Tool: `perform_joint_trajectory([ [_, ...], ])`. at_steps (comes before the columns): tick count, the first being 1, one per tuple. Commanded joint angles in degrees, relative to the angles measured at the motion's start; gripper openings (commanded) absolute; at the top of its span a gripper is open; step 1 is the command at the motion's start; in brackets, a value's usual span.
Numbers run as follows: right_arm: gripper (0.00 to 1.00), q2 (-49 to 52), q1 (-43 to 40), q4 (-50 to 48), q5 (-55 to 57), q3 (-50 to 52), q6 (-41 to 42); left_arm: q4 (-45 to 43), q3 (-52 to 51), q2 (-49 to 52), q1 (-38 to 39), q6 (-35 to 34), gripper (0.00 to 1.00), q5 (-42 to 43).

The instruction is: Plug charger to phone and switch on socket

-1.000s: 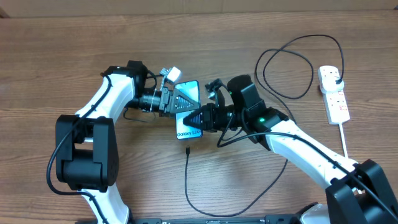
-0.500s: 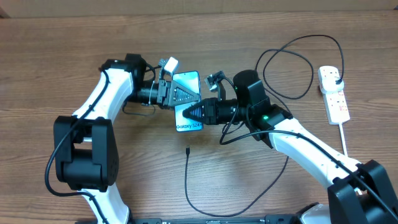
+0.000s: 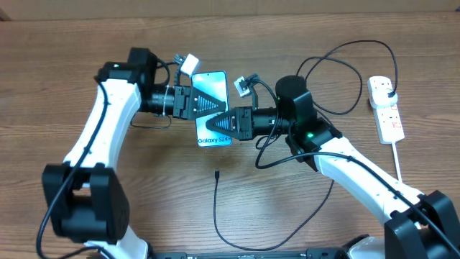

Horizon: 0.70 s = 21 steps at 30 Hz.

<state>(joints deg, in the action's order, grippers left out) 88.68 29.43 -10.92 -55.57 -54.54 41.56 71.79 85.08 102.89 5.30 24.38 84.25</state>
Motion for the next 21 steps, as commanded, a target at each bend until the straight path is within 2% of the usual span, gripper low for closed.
perform_joint_trajectory([
  [1,0.06,1.03,0.39,-1.20,-2.71,-0.22,3.65,0.15,3.34,-6.12,1.46,-0.44,0.38,6.38],
  [5,0.09,1.03,0.39,-5.62,-6.51,-0.22,5.66,0.17,3.34,-8.17,1.49,-0.85,0.22,6.38],
  [10,0.10,1.03,0.39,-6.64,-6.64,-0.22,6.64,0.20,3.34,-8.98,1.49,-2.54,0.18,6.38],
  [14,0.14,1.03,0.37,-7.15,-6.62,-0.22,6.64,0.22,3.32,-8.96,1.49,-2.84,0.09,6.38],
  [16,0.18,1.03,0.37,-8.02,-6.62,-0.22,6.64,0.20,3.32,-8.96,1.49,-2.84,0.04,6.38],
  [19,0.25,1.03,0.20,-9.05,-6.62,-0.22,6.56,0.20,3.32,-8.96,1.49,-2.78,0.04,6.36],
  [21,0.37,1.03,-0.37,-9.03,-6.58,-0.22,6.43,0.17,3.32,-8.94,1.49,-2.75,0.04,5.53],
])
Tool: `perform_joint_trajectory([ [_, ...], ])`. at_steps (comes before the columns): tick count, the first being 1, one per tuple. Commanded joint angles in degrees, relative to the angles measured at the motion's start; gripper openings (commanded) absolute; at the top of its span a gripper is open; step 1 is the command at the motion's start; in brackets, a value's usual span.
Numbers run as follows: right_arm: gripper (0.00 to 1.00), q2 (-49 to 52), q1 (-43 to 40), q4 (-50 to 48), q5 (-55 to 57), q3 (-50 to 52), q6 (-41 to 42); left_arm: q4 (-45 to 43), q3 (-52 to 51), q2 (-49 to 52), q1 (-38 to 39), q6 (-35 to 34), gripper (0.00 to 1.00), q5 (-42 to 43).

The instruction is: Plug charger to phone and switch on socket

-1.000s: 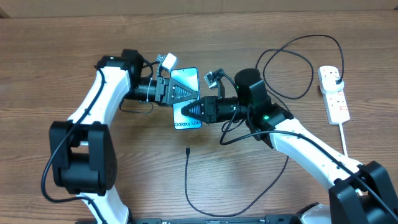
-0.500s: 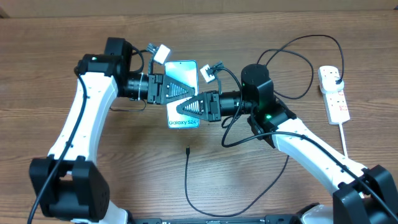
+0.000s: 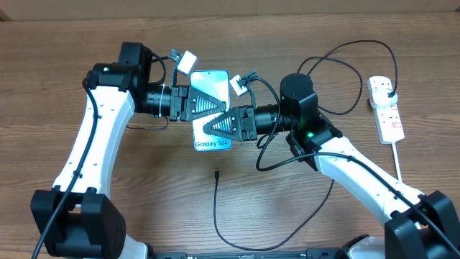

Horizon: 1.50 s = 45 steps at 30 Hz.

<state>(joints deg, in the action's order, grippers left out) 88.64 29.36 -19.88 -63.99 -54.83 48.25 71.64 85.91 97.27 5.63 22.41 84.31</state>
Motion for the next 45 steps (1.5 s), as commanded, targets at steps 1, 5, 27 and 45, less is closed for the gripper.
perform_joint_trajectory([
  [1,0.45,1.07,-0.76,0.00,1.97,0.07,-0.28,0.33,2.49,-3.32,1.16,-0.79,0.04,4.04],
  [5,0.87,1.07,-3.74,0.02,1.95,0.07,-0.33,0.59,2.47,-3.32,1.16,-0.83,0.04,-5.62],
  [27,1.00,1.07,-12.02,49.07,44.48,0.09,-17.25,-6.88,-8.92,-1.90,11.19,-35.43,0.05,-71.38],
  [45,1.00,1.07,-12.02,49.07,44.48,0.09,-17.25,-16.17,-17.18,6.64,19.17,-42.21,0.04,-87.54],
])
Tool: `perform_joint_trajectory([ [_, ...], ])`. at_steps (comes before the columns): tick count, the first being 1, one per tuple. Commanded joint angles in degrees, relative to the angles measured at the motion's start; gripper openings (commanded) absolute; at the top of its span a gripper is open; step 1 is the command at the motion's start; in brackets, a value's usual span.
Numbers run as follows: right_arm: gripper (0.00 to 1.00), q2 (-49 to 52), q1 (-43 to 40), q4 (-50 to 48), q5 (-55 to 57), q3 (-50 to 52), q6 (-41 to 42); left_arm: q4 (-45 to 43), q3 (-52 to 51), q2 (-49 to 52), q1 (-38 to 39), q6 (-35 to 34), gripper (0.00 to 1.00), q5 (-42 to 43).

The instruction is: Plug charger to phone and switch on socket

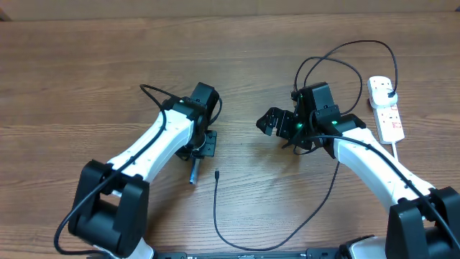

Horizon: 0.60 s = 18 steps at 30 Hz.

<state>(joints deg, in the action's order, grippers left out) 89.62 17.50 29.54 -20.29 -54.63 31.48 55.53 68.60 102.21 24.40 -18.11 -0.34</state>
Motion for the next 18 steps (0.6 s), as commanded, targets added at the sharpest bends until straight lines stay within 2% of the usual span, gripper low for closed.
perform_joint_trajectory([
  [1,1.00,0.09,-0.15,-0.35,0.79,-0.11,-0.48,-0.04,0.13,2.29,0.37,-1.68,0.04,-2.89],
  [18,1.00,0.09,-0.15,-0.50,0.79,-0.11,-0.48,-0.33,0.11,4.42,0.39,-3.28,0.08,-3.06],
])
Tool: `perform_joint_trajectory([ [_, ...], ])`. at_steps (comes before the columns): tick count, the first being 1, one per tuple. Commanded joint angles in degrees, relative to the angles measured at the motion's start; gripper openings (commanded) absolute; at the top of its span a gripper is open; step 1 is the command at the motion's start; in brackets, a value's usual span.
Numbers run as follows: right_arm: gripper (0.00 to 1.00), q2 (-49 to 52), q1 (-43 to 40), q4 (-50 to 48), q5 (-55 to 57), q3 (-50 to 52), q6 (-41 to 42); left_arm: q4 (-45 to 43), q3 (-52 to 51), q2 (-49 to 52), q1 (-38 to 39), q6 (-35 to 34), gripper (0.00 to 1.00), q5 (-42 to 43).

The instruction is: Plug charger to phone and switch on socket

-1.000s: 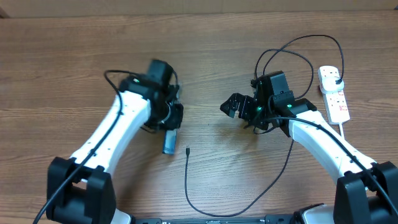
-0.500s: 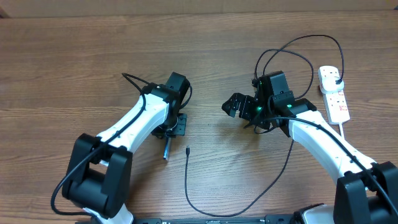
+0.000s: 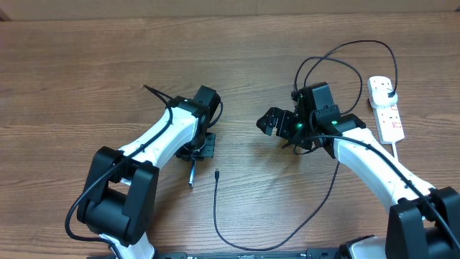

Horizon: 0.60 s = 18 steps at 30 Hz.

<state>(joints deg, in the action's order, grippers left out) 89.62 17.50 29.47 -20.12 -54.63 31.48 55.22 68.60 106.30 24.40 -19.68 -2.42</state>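
In the overhead view my left gripper [image 3: 195, 152] points down at the table and is shut on the phone [image 3: 192, 173]. The phone stands on edge and shows only as a thin blue strip. The black charger cable's free plug [image 3: 217, 173] lies on the wood just right of the phone, not touching it. The cable [image 3: 237, 247] loops along the front and runs back to the white socket strip [image 3: 388, 115] at the far right. My right gripper [image 3: 267, 122] hangs open and empty, right of the phone.
More loops of black cable [image 3: 338, 72] lie behind my right arm, toward the socket strip. A white plug [image 3: 382, 87] sits in the strip's far end. The wooden table [image 3: 72, 86] lies under everything.
My left arm's elbow and lower links have shifted a little. The phone stays on edge in the left gripper beside the cable's plug. My right arm has not moved.
At first both grippers held the phone screen-up at the middle back of the table, then slightly nearer the front. Later the right gripper was off it and drawn back to the right. The left gripper held the phone on edge near the plug, as now.
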Motion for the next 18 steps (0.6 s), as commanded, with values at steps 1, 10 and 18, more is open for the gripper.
perform_joint_trajectory([
  [1,1.00,0.09,-0.15,-0.44,0.61,-0.11,-0.48,-0.04,0.11,0.33,0.39,-2.27,0.08,-1.22],
  [10,1.00,0.09,-0.15,-0.44,0.61,-0.11,-0.48,-0.61,0.09,0.68,0.39,-2.67,0.09,-1.22],
  [18,1.00,0.09,-0.15,-0.44,0.61,-0.11,-0.48,-0.55,0.09,1.40,0.39,-2.67,0.16,-1.18],
])
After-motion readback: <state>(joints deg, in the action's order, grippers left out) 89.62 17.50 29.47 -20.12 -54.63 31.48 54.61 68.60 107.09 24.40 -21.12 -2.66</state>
